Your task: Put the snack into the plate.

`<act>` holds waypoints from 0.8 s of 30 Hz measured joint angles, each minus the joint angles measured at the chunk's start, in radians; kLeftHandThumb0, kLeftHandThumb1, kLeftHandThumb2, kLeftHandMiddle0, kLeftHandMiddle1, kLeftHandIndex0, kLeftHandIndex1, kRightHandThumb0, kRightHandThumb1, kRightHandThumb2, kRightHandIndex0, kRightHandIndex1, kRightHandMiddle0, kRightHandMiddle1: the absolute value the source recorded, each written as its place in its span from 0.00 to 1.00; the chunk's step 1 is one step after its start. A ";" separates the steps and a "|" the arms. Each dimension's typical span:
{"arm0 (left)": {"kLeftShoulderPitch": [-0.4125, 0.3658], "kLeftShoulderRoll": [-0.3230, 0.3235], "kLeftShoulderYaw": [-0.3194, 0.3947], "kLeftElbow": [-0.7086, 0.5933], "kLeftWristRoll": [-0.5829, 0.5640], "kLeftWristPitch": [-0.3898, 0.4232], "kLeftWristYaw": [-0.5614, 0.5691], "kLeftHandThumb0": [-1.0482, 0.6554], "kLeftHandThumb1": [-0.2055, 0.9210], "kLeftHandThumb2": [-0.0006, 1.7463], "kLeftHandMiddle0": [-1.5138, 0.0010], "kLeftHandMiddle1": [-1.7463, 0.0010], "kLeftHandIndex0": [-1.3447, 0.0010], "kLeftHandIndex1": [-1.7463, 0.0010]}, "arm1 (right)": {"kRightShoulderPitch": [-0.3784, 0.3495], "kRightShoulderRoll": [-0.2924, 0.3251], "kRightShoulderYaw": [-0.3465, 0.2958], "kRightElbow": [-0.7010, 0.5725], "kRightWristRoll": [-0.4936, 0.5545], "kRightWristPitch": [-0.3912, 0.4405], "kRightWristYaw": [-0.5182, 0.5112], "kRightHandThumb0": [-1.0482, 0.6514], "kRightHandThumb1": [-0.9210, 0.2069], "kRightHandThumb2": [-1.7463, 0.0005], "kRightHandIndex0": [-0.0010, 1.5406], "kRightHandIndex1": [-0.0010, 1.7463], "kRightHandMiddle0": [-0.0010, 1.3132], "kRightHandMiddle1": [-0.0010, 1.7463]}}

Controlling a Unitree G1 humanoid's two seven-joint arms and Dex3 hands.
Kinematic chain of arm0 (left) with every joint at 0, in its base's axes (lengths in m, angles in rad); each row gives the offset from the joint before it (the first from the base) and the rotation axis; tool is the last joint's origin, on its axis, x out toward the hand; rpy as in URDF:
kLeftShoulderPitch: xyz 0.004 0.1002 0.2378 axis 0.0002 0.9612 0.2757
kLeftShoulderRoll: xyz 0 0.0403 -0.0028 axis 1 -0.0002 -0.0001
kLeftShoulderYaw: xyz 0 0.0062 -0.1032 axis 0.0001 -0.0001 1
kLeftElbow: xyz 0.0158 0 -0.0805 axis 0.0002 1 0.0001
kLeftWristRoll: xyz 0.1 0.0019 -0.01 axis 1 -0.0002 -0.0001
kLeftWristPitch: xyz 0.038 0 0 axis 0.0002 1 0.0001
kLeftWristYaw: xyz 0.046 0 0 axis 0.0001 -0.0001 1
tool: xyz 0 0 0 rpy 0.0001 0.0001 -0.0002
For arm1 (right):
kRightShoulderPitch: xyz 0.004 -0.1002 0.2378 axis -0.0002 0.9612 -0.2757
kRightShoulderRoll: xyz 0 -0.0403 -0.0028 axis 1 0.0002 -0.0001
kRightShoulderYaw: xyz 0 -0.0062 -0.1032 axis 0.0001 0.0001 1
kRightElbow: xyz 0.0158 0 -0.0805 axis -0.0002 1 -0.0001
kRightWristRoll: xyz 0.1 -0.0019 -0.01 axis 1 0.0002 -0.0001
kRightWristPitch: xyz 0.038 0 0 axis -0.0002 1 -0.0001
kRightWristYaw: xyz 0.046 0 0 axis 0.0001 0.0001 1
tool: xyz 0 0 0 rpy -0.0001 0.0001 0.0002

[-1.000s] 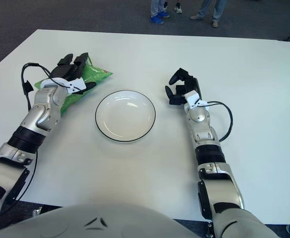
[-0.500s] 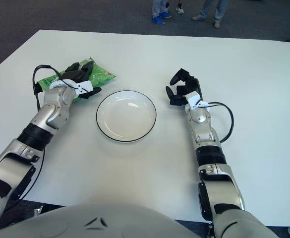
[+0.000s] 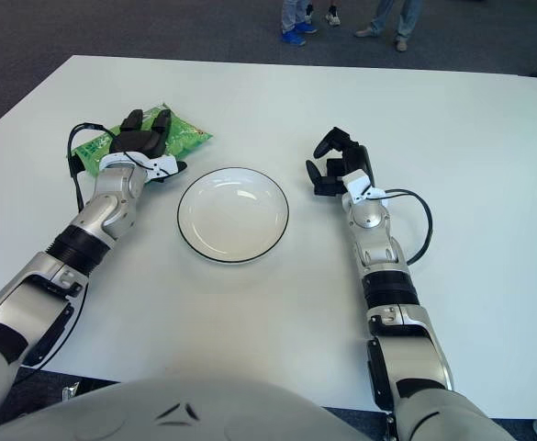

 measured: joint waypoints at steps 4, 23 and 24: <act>0.000 -0.007 0.000 0.035 0.003 -0.006 0.058 0.00 1.00 0.40 0.99 0.99 0.98 0.92 | 0.000 0.000 -0.001 -0.001 0.001 0.002 0.005 0.34 0.49 0.28 0.84 1.00 0.44 1.00; -0.062 -0.028 0.046 0.334 -0.072 -0.186 0.492 0.63 0.32 0.80 0.95 0.01 1.00 0.06 | 0.006 0.001 -0.007 -0.016 0.017 0.013 0.047 0.35 0.45 0.31 0.85 1.00 0.41 1.00; -0.070 -0.029 0.046 0.352 -0.075 -0.193 0.510 0.67 0.38 0.77 0.89 0.01 1.00 0.05 | 0.006 0.001 -0.007 -0.016 0.017 0.014 0.049 0.35 0.45 0.31 0.85 1.00 0.41 1.00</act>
